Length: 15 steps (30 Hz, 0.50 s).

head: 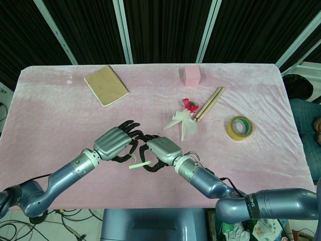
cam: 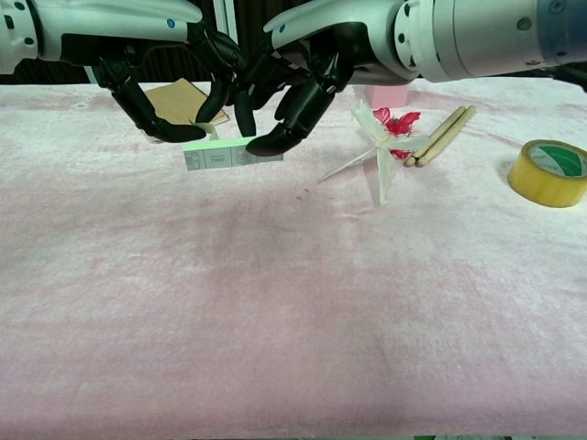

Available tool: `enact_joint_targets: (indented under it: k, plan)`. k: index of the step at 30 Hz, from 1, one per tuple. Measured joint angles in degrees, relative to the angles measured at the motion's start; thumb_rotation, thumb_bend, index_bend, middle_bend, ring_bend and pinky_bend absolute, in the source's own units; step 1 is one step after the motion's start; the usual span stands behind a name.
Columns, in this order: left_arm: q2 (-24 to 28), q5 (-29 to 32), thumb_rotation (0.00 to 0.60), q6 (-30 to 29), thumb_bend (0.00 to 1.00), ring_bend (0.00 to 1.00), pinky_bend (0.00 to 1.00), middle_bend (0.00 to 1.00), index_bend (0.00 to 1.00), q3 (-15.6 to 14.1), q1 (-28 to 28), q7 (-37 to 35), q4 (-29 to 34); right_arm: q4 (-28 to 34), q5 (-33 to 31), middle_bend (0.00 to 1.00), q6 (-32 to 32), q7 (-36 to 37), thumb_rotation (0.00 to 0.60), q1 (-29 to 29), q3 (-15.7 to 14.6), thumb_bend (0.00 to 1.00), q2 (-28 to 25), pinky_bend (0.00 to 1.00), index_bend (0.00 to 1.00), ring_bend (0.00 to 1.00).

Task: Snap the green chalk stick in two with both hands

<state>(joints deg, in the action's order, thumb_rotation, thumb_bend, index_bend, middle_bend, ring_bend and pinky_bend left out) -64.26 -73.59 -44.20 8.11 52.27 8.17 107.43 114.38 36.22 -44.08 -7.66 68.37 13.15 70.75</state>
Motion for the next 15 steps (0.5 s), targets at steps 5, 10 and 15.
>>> enact_joint_targets:
  k: [5,10,15]
  plan:
    - [0.3,-0.3,0.600,-0.4,0.64,0.00,0.00,0.23,0.70,-0.1,-0.2,-0.1,0.0,0.0,0.0,0.00,-0.1,-0.3,0.600,-0.2,-0.4,0.67,-0.5,0.11,0.75,0.03]
    - [1.2,-0.7,0.600,-0.7,0.64,0.00,0.00,0.23,0.70,-0.5,-0.8,-0.2,0.1,-0.2,0.1,0.00,-0.2,-0.2,0.600,-1.0,-1.2,0.67,-1.6,0.11,0.75,0.03]
    - [3.0,-1.6,0.600,-1.4,0.64,0.00,0.00,0.24,0.71,-1.2,-1.8,-0.5,0.4,-0.1,0.6,0.00,-0.2,-0.4,0.600,-2.2,-2.6,0.67,-3.2,0.11,0.75,0.03]
